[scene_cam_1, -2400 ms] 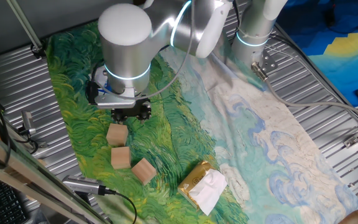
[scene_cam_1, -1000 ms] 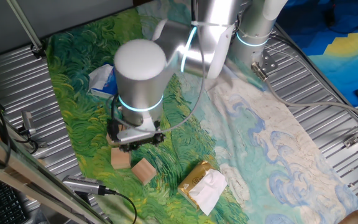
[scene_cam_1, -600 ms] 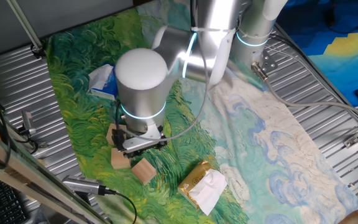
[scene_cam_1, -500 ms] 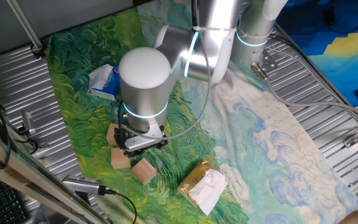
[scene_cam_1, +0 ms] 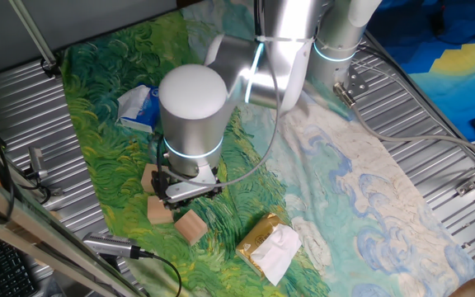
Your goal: Stack the blocks in a vertical line of five
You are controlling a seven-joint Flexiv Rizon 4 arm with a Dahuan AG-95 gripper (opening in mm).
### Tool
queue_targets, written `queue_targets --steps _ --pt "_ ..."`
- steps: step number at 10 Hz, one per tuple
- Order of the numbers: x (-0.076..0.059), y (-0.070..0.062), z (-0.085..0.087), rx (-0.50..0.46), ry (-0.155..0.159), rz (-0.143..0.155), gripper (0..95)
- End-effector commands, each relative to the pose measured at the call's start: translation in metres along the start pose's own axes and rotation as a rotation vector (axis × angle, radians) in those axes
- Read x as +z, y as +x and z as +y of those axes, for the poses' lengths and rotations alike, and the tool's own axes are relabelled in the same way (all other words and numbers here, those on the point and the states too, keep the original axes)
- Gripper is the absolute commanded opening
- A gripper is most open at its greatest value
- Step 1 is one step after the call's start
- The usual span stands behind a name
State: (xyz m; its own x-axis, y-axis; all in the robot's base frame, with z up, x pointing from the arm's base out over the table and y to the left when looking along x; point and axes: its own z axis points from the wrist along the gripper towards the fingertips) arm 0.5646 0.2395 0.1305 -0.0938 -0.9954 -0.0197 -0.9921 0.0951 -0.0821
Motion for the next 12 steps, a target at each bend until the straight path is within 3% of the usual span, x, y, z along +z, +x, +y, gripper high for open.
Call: queue_targets --steps 1,4,6,7,8,10,12 --pt "-0.0004 -0.0005 0.0000 0.003 -0.002 -0.006 76.0" --pt "-0.0004 -0.0005 0.0000 0.063 -0.029 -0.012 76.0" --pt "-0.0004 -0.0005 0.0000 0.340 -0.107 0.005 76.0" --pt "-0.0004 -0.0005 0.0000 0.446 -0.128 0.003 76.0" --pt "-0.0004 -0.0005 0.0000 0.498 -0.131 0.005 76.0" --pt "-0.0004 -0.0005 0.0000 0.703 -0.135 0.023 76.0" --pt "-0.0004 -0.0005 0.0000 0.844 -0.160 0.037 76.0"
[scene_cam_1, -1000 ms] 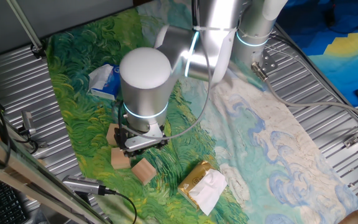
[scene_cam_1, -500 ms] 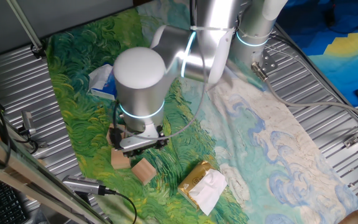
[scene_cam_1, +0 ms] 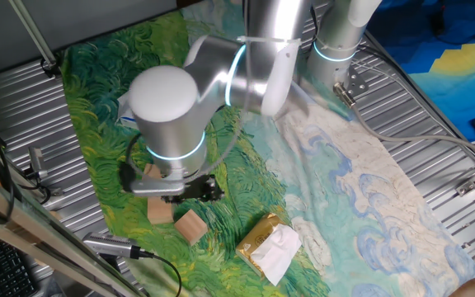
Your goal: Stack the blocks in a vertical line of five
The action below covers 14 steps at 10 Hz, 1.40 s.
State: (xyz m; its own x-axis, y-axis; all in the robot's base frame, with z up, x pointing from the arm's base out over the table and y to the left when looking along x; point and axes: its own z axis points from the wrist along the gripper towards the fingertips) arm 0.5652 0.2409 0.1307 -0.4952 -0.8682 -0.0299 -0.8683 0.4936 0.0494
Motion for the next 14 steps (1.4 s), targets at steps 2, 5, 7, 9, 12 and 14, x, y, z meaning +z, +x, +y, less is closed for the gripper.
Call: queue_targets --steps 2,5,7,9,12,14 --pt "-0.0002 0.0010 0.0001 0.538 -0.079 0.004 57.0" --pt "-0.0002 0.0010 0.0001 0.601 -0.113 -0.024 57.0" --pt "-0.0002 0.0010 0.0001 0.609 -0.110 -0.027 57.0" --pt "-0.0002 0.0010 0.0001 0.618 -0.117 -0.032 57.0" --pt "-0.0002 0.0010 0.0001 0.624 -0.114 -0.033 76.0" --pt "0.0012 -0.0029 0.0011 0.659 -0.108 -0.032 76.0"
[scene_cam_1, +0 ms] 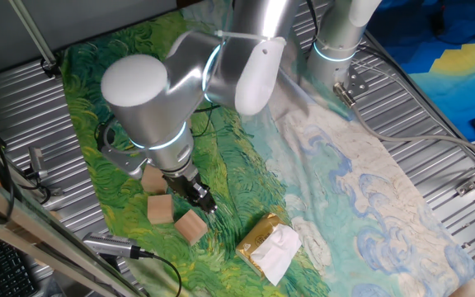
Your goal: Stack the blocks in a vertical line of five
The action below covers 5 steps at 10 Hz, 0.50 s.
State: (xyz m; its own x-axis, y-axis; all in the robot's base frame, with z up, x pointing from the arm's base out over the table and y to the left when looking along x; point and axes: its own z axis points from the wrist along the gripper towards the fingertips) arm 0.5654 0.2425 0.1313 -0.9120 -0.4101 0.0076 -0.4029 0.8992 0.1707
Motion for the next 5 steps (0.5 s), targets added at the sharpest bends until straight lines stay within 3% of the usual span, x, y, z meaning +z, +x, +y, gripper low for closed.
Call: queue_targets --steps 1,5 --pt "0.007 -0.005 0.005 0.054 0.009 -0.008 76.0" --pt "0.019 -0.013 0.016 0.066 0.035 -0.048 76.0"
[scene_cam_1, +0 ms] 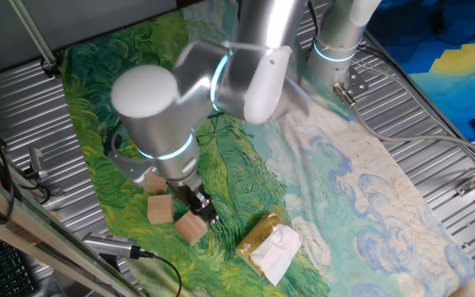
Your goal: Stack the blocks in a vertical line of five
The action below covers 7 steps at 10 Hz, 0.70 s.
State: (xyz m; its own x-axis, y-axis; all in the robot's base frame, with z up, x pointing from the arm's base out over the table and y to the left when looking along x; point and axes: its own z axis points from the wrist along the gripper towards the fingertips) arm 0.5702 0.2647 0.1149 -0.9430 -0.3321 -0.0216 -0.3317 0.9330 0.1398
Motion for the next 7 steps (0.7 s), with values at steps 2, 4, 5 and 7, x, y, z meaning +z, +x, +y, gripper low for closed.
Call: queue_targets --steps 2,4,5,7 --pt "0.0013 0.0010 0.0013 -0.029 0.010 -0.008 76.0" --pt "-0.0014 0.0016 -0.0003 -0.050 0.011 -0.007 76.0" --pt "-0.0040 0.0016 -0.0010 -0.059 0.009 -0.005 76.0" --pt "-0.0040 0.0016 -0.0010 -0.085 -0.002 -0.008 76.0"
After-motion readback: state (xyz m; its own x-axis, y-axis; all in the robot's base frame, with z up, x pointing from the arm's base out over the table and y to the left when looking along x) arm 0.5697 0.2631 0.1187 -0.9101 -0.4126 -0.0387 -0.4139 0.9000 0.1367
